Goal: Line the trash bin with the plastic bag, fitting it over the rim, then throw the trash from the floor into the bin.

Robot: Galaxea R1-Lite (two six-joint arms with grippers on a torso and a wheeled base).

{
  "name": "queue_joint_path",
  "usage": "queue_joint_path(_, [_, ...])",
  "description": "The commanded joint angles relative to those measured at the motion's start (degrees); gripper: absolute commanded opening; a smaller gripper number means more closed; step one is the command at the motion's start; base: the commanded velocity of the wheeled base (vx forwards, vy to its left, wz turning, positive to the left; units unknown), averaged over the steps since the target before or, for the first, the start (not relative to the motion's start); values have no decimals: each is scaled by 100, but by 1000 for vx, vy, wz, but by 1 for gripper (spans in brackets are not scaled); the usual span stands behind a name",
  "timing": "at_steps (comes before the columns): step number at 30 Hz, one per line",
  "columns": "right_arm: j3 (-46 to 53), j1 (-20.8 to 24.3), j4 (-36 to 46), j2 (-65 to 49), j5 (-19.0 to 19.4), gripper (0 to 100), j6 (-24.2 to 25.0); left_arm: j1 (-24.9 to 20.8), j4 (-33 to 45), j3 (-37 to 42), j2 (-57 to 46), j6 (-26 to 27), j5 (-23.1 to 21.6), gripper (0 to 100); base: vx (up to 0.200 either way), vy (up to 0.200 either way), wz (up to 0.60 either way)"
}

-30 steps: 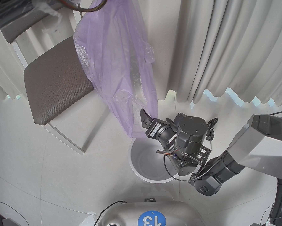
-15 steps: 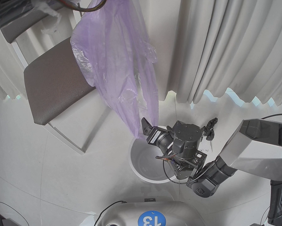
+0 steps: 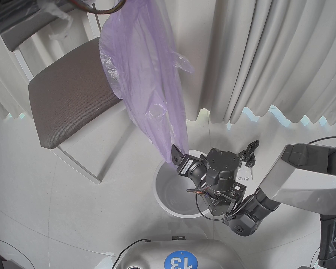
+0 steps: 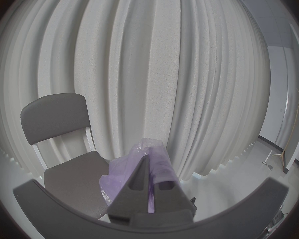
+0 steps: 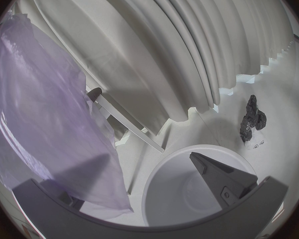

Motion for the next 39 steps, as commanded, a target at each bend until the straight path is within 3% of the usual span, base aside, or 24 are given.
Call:
queue_joint_path(1, [137, 3, -17, -46, -8, 100, -2, 12, -2, 1, 8, -1, 3, 0, 0, 0, 0])
queue_joint_path(10, [322, 3, -201, -107, -8, 100, -11, 3, -10, 1, 34, 8, 3, 0, 0, 0, 0])
queue_joint_path(11, [322, 3, -210, -107, -8, 0, -20, 3, -10, 1, 34, 8, 3, 0, 0, 0, 0])
queue_joint_path(17, [427, 3, -201, -362, 27, 0, -72, 12, 16, 19, 8, 8, 12, 0, 0, 0, 0])
queue_joint_path(24, [866, -76, -210, -837, 168, 0, -459, 144, 113, 116, -10, 17, 12, 0, 0, 0, 0])
queue_joint_path(33, [2317, -533, -105, -2559, 774, 0, -1233, 346, 1457, 256, -107, 26, -85, 0, 0, 0, 0])
queue_joint_path(39, [2888, -770, 502, -3394, 1012, 0, -1373, 461, 1827, 415, -19, 8, -709, 0, 0, 0, 0])
